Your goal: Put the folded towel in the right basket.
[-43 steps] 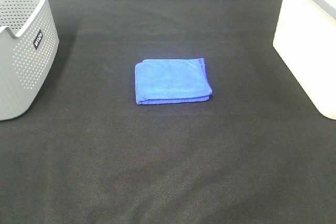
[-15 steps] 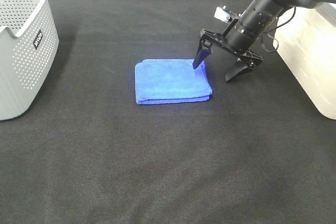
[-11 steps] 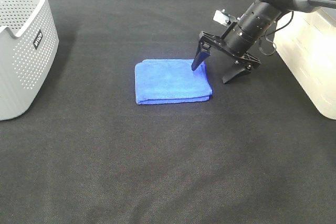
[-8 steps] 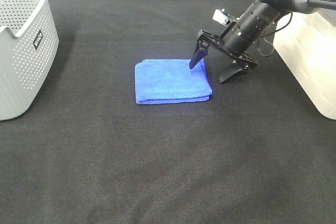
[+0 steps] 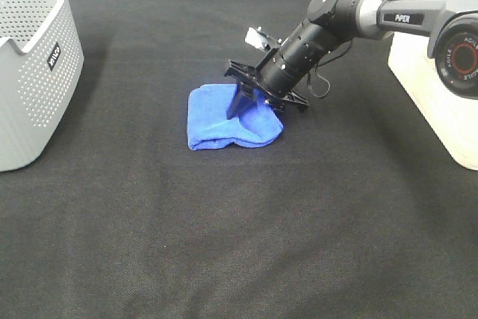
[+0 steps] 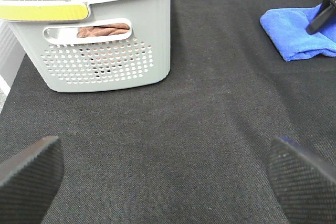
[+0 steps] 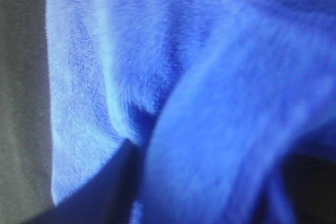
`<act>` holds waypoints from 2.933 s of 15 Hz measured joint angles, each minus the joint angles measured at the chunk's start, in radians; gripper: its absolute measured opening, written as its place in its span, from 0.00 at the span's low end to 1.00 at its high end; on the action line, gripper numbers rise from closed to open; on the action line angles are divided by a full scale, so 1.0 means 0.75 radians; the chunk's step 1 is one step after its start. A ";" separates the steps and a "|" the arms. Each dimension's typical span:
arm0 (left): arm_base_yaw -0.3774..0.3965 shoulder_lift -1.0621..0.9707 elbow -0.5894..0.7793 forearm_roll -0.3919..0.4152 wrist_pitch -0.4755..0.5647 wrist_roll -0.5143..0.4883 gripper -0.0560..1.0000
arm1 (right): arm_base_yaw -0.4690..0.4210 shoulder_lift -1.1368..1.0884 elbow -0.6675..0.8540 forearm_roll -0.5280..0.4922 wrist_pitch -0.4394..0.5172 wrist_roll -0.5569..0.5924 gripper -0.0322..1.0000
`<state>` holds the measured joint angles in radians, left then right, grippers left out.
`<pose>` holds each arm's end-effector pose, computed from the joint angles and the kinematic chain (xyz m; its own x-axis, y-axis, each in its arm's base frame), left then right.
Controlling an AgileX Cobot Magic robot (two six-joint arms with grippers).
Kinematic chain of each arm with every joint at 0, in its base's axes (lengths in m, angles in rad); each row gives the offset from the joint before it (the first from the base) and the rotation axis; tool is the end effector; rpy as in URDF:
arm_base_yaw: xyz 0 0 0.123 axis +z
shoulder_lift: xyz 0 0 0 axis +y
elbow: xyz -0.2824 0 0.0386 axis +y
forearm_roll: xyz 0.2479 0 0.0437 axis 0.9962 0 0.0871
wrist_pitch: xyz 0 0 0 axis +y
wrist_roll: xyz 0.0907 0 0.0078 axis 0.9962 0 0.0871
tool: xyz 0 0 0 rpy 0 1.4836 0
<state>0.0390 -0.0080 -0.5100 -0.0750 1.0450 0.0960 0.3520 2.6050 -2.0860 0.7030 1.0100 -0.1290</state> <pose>-0.0065 -0.0062 0.2814 -0.4225 0.0417 -0.9054 0.0444 0.9987 0.0253 0.4696 0.2256 0.0755 -0.9904 -0.1051 -0.0895 -0.1376 0.8026 0.5805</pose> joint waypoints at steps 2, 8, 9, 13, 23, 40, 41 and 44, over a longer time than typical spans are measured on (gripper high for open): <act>0.000 0.000 0.000 0.000 0.000 0.000 0.98 | 0.000 0.004 0.004 0.003 -0.008 -0.003 0.22; 0.000 0.000 0.000 0.000 0.000 0.000 0.98 | 0.005 0.068 -0.284 -0.079 0.219 -0.004 0.22; 0.000 0.000 0.000 0.000 0.000 0.000 0.98 | 0.004 0.081 -0.457 -0.095 0.263 0.012 0.22; 0.000 0.000 0.000 0.000 0.000 0.000 0.98 | -0.083 -0.076 -0.655 -0.136 0.269 0.108 0.22; 0.000 0.000 0.000 0.000 0.000 0.000 0.98 | -0.688 -0.771 -0.300 -0.568 0.275 0.103 0.22; 0.000 0.000 0.000 0.000 0.000 0.000 0.98 | -0.661 -0.816 -0.088 -0.751 0.285 0.105 0.97; 0.000 0.000 0.000 0.000 0.000 0.000 0.98 | -0.596 -0.849 -0.088 -0.779 0.285 0.128 0.97; 0.000 0.000 0.000 0.000 0.000 0.000 0.98 | -0.443 -0.928 -0.088 -0.845 0.285 0.212 0.97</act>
<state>0.0390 -0.0080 -0.5100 -0.0750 1.0450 0.0960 0.0200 1.9090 -2.1520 0.0690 1.2240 0.0300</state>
